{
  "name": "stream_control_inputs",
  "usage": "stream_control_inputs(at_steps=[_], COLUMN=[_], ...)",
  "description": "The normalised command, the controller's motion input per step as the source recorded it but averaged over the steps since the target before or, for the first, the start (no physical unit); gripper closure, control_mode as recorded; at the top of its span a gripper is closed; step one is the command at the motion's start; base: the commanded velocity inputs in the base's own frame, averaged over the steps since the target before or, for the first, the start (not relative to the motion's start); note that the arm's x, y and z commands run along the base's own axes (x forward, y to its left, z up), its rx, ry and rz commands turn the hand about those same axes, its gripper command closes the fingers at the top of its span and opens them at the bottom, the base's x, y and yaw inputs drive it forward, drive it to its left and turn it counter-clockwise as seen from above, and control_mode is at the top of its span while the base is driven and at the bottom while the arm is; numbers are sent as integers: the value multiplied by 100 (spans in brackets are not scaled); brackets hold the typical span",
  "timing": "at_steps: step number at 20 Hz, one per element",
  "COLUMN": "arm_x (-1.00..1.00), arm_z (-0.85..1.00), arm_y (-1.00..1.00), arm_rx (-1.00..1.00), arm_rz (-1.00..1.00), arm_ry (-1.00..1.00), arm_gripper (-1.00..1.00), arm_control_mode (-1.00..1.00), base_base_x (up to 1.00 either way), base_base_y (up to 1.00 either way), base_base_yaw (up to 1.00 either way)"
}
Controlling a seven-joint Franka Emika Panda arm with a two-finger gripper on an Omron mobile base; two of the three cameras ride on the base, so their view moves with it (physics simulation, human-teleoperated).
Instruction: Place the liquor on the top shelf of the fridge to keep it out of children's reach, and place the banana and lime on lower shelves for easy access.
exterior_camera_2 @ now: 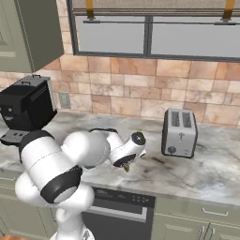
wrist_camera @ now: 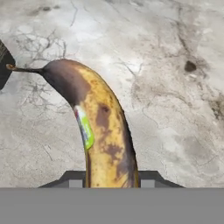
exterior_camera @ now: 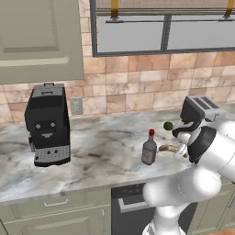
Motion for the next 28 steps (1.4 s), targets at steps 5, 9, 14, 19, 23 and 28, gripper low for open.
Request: stream_control_inputs(at_steps=[5,9,14,19,23,28], arm_x=[-21,-43,-94,-83,-58,-32], arm_z=[59,89,87,99,100,100], arm_y=[-58,-44,0,4,11,30], arm_rx=[5,5,0,0,0,-4], arm_rz=[-7,-8,1,13,17,15], arm_ry=[-9,-18,-32,-22,-18,-12], arm_gripper=[100,100,100,100,100,100], arm_control_mode=[-100,-100,-100,-100,-100,-100], base_base_x=[0,0,0,0,0,0], base_base_y=[0,0,0,0,0,0], base_base_yaw=[0,0,0,0,0,0])
